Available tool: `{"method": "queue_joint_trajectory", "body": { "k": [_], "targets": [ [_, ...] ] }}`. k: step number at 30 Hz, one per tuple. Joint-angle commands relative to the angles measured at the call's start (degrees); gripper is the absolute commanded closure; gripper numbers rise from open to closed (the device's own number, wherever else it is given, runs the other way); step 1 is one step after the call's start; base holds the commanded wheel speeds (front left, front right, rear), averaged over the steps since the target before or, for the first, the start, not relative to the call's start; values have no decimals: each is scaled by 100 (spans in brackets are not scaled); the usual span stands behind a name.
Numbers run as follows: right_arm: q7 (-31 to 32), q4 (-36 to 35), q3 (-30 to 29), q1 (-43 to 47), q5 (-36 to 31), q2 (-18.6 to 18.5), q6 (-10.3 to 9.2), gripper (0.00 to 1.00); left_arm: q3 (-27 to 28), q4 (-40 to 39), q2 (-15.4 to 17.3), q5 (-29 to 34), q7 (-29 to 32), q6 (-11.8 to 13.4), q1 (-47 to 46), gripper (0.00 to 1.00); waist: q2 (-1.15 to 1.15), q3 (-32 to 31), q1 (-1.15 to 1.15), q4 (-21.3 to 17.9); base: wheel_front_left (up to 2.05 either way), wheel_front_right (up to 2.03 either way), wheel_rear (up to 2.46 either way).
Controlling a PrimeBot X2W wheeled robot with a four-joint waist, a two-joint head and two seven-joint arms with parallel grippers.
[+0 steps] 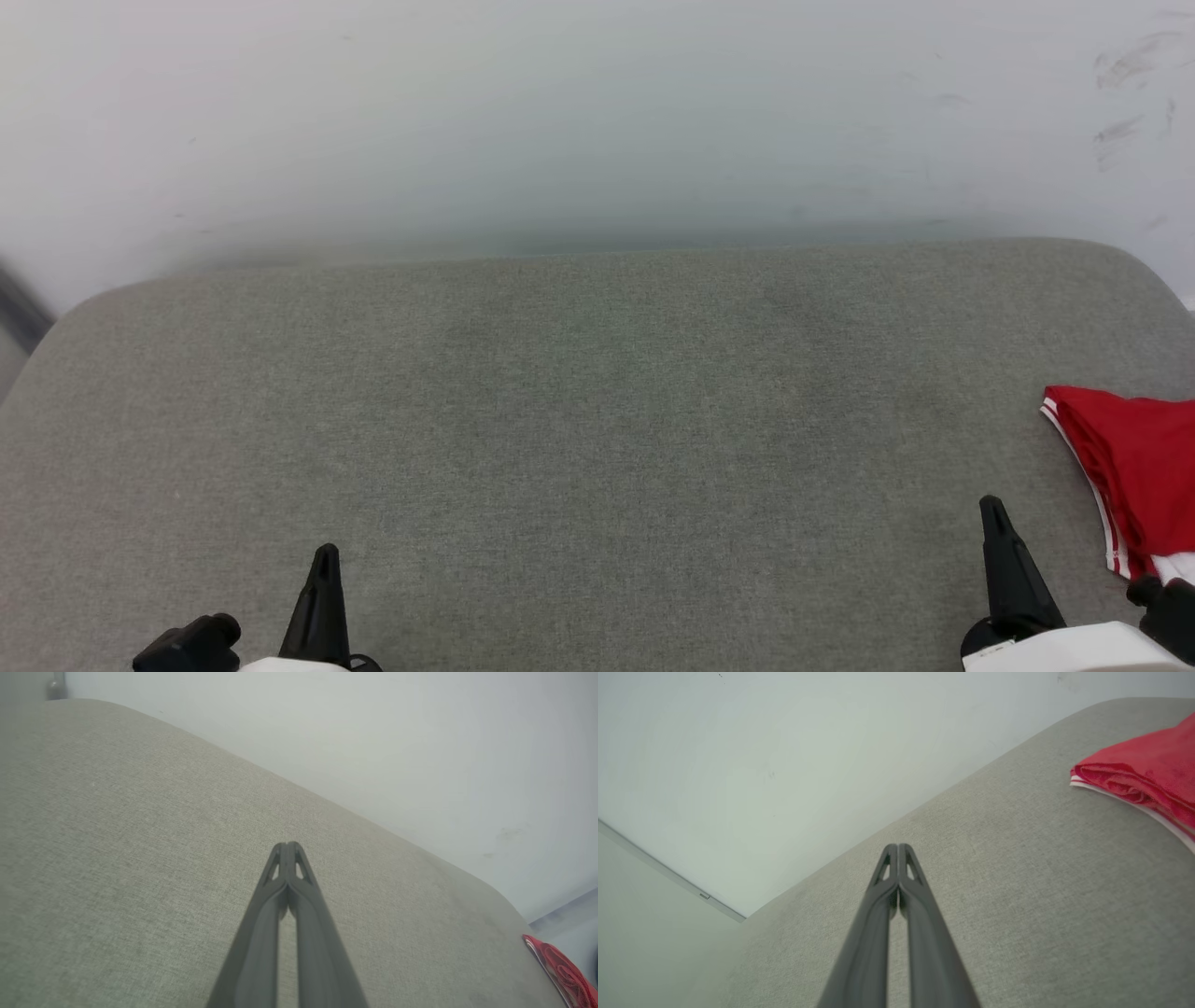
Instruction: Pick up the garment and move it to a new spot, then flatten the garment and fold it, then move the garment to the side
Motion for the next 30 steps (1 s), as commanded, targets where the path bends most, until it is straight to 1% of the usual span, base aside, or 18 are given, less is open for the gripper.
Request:
{"method": "queue_joint_trajectory", "body": {
  "k": [1,4,5,6,8,9,30],
  "targets": [
    [49,-40,-18,-177,269,-58,-1,100,34,-13,43,-285,44,-50,-178,100,0,4,0,0,0,0,0],
    [107,-17,-26,-223,527,-65,-1,100,44,45,53,-572,101,-91,-242,100,0,10,0,-1,0,0,0],
    [107,-17,-26,-223,527,-65,-1,100,44,45,53,-572,101,-91,-242,100,0,10,0,-1,0,0,0],
    [147,1,-32,-245,691,-69,-1,100,52,84,59,-759,136,-114,-285,100,0,15,0,-2,0,0,0],
    [187,18,-38,-276,855,-72,-1,100,60,114,66,-940,172,-137,-328,100,0,20,0,-2,0,0,0],
    [187,18,-38,-276,855,-72,-1,100,60,114,66,-940,172,-137,-328,100,0,20,0,-2,0,0,0],
    [561,169,-108,-542,2353,-92,-1,100,161,402,99,-2608,533,-355,-691,100,0,67,0,-8,0,0,0]
  ]
}}
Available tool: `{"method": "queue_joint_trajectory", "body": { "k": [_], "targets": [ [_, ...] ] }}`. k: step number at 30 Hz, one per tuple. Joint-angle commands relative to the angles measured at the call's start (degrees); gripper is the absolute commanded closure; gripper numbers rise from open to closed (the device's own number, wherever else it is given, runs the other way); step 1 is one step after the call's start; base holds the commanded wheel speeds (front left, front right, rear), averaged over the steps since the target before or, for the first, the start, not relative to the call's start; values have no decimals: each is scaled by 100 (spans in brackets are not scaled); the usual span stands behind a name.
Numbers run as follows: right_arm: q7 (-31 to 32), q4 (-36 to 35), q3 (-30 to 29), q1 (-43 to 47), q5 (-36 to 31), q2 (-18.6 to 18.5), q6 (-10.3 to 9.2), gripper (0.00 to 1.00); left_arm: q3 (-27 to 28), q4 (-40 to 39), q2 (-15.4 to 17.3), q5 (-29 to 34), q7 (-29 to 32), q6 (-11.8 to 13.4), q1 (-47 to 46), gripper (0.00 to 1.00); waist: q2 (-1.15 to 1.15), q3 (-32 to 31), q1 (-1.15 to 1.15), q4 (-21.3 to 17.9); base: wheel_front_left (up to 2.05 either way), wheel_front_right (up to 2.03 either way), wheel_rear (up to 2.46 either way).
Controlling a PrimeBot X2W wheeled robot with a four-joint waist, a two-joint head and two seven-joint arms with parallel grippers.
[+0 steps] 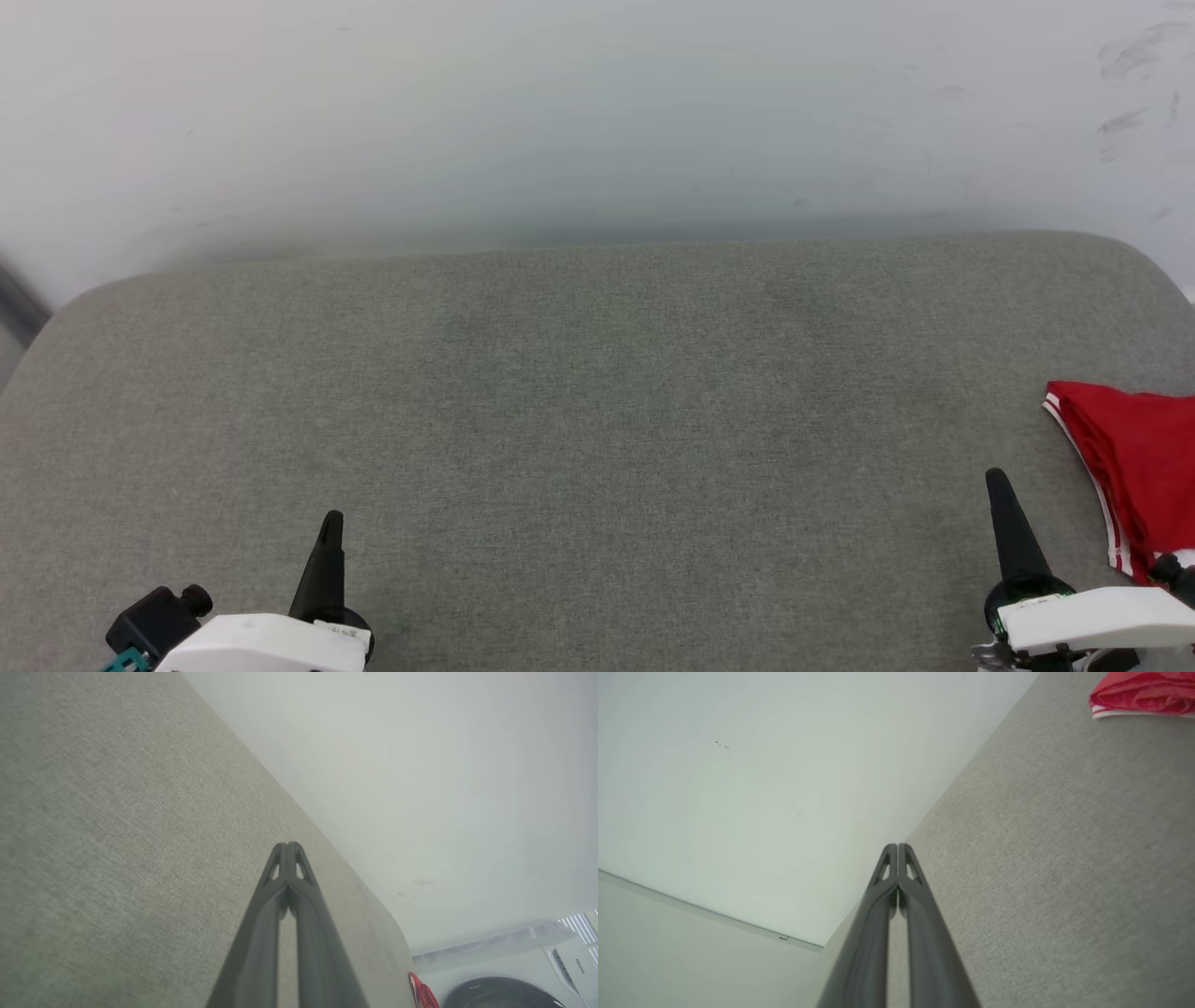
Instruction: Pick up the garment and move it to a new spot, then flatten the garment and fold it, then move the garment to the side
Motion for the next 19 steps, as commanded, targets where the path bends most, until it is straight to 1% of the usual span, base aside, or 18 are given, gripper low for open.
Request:
{"method": "queue_joint_trajectory", "body": {
  "k": [1,19],
  "targets": [
    [62,-28,-25,-186,279,-52,0,100,35,5,36,-299,57,-57,-176,100,0,7,0,-1,0,0,0],
    [346,89,-96,-376,1297,-48,-1,100,140,225,35,-1426,338,-211,-434,100,0,48,0,-6,0,0,0]
  ]
}}
